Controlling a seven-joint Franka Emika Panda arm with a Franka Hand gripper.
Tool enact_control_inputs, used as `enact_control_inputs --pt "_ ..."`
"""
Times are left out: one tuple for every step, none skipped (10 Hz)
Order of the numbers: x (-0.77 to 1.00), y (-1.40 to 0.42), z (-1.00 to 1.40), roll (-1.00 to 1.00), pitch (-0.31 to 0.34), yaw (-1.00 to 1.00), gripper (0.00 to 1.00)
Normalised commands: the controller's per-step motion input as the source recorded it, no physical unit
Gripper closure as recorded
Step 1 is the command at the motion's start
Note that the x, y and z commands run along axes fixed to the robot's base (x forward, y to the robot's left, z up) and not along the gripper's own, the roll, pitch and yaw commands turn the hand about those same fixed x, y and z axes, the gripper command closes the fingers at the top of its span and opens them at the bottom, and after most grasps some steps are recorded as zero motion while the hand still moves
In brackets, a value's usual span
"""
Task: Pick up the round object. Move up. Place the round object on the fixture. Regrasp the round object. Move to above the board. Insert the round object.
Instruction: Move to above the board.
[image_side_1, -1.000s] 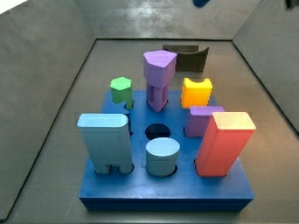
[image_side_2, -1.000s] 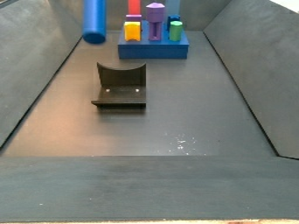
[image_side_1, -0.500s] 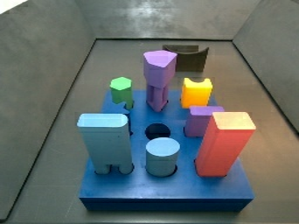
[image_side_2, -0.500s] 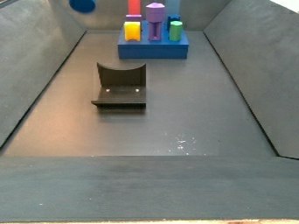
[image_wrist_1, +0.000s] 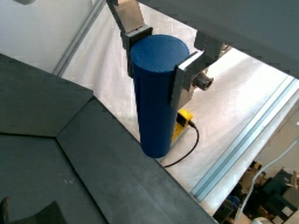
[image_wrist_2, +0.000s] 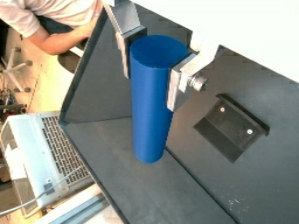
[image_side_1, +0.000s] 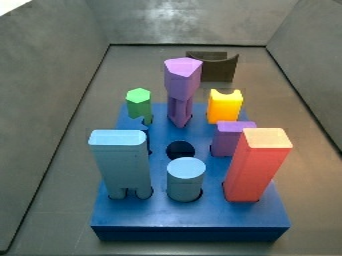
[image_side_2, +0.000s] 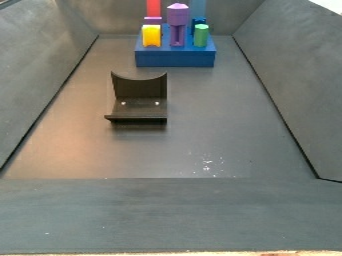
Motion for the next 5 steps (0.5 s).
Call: enact_control_inputs --pt "0.08 -0.04 0.66 0.03 0.069 0.09 1.0" --pt "0.06 -0.03 0.52 0.03 0.067 0.08 1.0" --pt "0.06 -0.03 0.44 0.04 0.065 0.07 1.0" --pt "0.05 -0.03 0.26 0.05 0.075 0.06 1.0" --pt "-1.0 -0.92 -0.37 -1.0 -0.02 -0.14 1.0"
